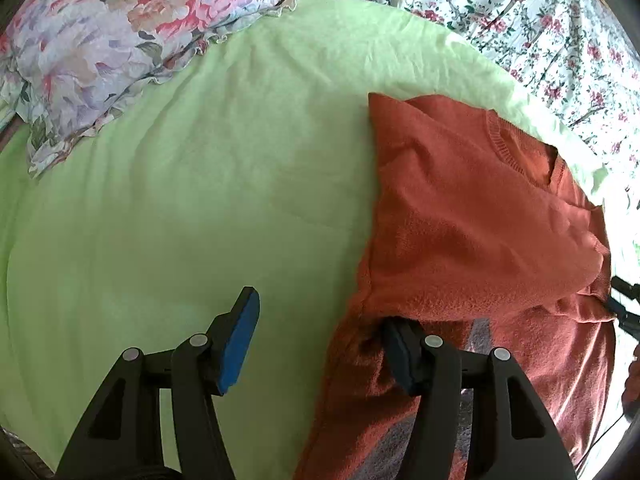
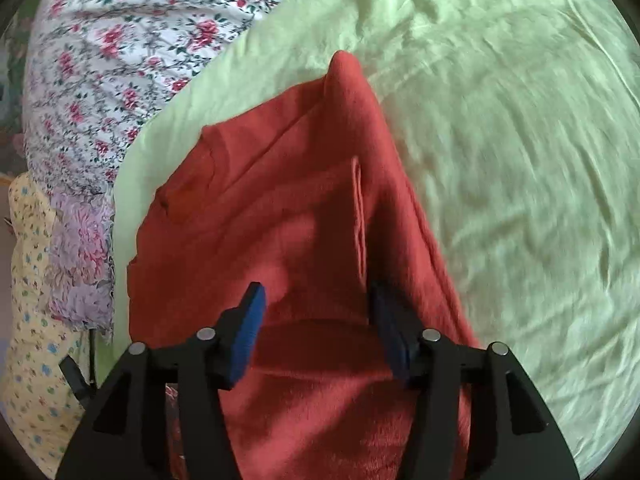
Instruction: Fold small clothes
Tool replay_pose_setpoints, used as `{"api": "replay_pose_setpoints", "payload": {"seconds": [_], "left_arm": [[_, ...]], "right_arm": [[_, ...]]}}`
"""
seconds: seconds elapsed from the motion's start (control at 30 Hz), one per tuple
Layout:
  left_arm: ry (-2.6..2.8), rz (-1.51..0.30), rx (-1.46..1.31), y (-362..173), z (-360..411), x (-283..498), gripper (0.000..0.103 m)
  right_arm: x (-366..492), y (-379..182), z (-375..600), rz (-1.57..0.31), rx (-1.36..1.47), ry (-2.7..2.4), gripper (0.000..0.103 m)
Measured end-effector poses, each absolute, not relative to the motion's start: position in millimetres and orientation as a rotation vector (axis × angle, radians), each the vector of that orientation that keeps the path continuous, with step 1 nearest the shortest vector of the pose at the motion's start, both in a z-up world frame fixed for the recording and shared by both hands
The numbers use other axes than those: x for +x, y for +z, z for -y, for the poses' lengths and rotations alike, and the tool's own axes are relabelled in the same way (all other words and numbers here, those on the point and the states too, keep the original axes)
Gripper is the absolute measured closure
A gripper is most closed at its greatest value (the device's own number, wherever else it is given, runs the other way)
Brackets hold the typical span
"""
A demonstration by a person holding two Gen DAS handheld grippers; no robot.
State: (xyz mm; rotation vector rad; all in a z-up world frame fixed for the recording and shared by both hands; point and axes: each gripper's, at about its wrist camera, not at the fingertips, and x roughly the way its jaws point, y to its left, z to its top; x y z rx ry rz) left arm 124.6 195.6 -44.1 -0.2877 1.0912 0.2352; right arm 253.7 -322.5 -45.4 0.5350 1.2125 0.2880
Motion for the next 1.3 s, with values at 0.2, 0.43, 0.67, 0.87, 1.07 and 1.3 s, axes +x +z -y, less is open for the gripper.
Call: {"api": "replay_pose_setpoints", "payload": {"seconds": [0.2, 0.43, 0.67, 0.87, 1.07, 1.3], "left_arm": [[0.250, -1.104, -0.240, -46, -188, 130, 0.043], [0.233, -1.073, -0.252, -41, -194, 126, 0.043], [0.229, -1.082, -0.259, -44, -197, 123, 0.042], [0.151, -1.142, -0.243, -45, -198, 117, 0.043], [-0.029, -1.100, -0.399, -19, -215, 110, 0.039], [-0.054, -1.114, -0.506, -30, -228, 194, 0.026]], "right_arm": [[258, -53, 310, -1.216, 0.487, 0.275, 0.099], [245, 19, 346, -1.037, 0.536, 0.328, 0.099], [241, -32, 345, -1.215, 0.445, 0.268, 0.099], [243, -46, 341, -1.271, 0.414, 0.241, 0.095], [235, -14, 348, -1.179, 0.374, 0.243, 0.053], [275, -9, 344, -1.154, 0.373, 0.282, 0.046]]}}
